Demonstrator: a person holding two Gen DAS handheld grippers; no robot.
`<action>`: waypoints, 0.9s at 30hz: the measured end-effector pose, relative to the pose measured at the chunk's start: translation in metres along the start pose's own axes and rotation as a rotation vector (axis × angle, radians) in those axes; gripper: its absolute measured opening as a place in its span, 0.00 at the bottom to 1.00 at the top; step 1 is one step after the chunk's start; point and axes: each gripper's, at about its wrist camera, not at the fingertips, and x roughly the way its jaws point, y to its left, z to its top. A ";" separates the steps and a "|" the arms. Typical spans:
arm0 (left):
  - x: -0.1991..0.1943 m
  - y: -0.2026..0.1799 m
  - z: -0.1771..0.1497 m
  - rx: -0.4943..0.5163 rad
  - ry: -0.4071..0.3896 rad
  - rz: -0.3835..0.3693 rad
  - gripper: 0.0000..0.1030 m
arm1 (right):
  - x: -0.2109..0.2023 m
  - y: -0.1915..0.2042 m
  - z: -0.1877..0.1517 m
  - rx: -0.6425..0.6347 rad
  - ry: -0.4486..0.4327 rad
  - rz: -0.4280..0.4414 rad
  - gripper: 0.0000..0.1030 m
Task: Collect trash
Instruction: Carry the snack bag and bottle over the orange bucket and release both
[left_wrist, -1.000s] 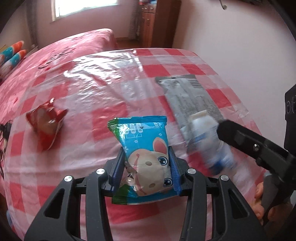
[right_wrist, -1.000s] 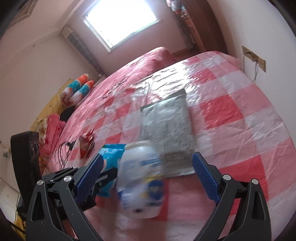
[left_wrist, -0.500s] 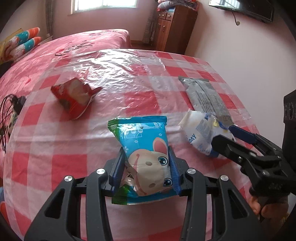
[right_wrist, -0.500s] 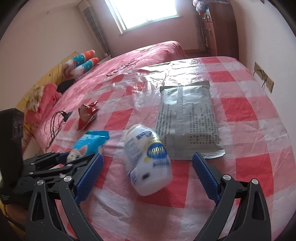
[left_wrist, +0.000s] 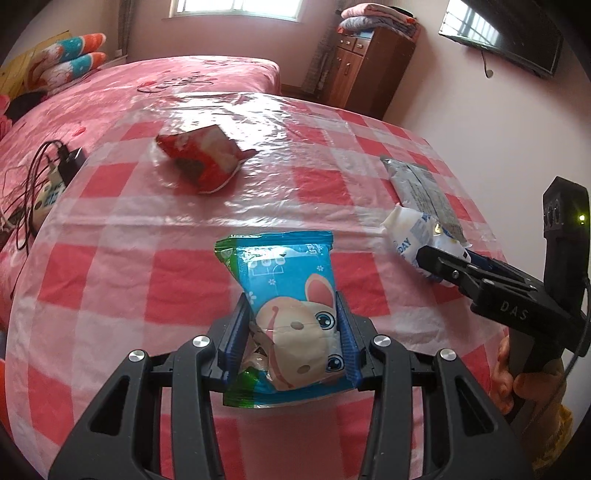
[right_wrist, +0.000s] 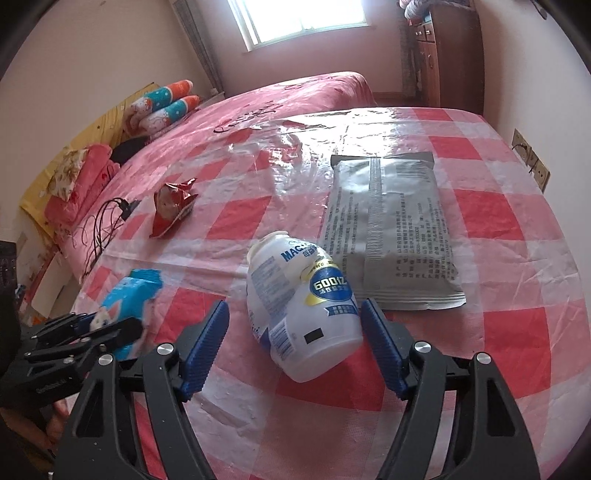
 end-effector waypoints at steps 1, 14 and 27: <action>-0.002 0.003 -0.002 -0.008 -0.002 -0.001 0.44 | 0.001 0.002 0.000 -0.008 0.003 -0.004 0.73; -0.023 0.034 -0.025 -0.059 -0.026 -0.018 0.44 | 0.002 0.011 -0.002 -0.065 0.006 -0.036 0.50; -0.043 0.065 -0.044 -0.111 -0.058 -0.038 0.44 | -0.007 0.022 -0.008 -0.081 -0.036 -0.059 0.43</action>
